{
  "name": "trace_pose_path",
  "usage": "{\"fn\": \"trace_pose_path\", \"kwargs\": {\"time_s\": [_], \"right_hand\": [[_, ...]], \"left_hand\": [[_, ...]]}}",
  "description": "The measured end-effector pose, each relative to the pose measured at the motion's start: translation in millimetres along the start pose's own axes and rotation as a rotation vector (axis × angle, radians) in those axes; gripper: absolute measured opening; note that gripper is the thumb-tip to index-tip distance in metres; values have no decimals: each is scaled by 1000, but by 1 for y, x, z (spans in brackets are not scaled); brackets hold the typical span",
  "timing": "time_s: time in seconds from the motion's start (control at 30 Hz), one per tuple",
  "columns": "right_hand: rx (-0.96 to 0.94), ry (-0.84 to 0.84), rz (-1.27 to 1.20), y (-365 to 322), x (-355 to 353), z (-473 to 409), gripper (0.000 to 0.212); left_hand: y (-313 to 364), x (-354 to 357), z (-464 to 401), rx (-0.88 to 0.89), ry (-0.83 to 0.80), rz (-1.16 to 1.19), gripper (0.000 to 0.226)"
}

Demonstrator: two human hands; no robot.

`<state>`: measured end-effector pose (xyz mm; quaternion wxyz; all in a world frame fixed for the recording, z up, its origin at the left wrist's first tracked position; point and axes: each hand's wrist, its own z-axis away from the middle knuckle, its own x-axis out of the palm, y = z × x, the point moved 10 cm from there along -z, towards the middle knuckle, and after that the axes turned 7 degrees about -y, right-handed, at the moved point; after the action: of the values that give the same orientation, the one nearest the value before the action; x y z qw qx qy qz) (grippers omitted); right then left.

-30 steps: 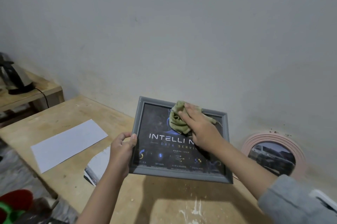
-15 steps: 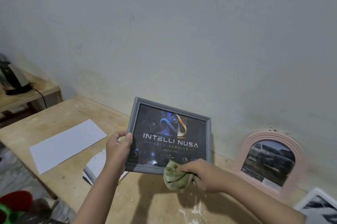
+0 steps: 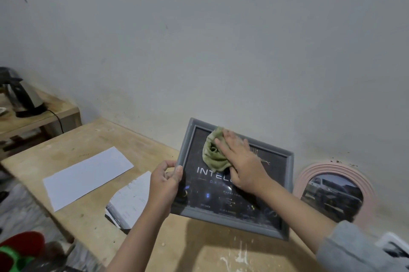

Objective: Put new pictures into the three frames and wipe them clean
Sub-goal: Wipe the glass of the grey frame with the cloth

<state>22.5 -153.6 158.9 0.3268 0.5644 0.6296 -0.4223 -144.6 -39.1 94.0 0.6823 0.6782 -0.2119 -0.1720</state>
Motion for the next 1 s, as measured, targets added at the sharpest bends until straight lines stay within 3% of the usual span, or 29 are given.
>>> {"fn": "trace_pose_path", "kwargs": {"time_s": [0.1,0.27,0.43,0.5,0.6,0.73,0.9,1.0], "right_hand": [[-123,-59,44,-30,26,20,84],[-196,-126,-97,-63,53,55,80],[-107,-540,-533,-82,73,60,76],[-54,-597,-590,-79,66,46,71],[26,-409,-576,-59,32,9,70],[-98,-76,-204,-40,-14,-32,80],[-119,-45,111,-29,21,-26,98],[-166,-120,121,-45,52,-4,104]], "left_hand": [[-12,-11,0,-35,32,15,2],[-18,-20,1,-67,67,50,5],[-21,-35,-3,-72,128,61,3],[-23,-38,-4,-73,143,63,7],[-25,-40,-5,-85,155,64,8],[-18,-34,-1,-93,115,95,3],[-16,-28,1,-96,83,106,4],[-22,-34,5,-119,103,74,3]]}}
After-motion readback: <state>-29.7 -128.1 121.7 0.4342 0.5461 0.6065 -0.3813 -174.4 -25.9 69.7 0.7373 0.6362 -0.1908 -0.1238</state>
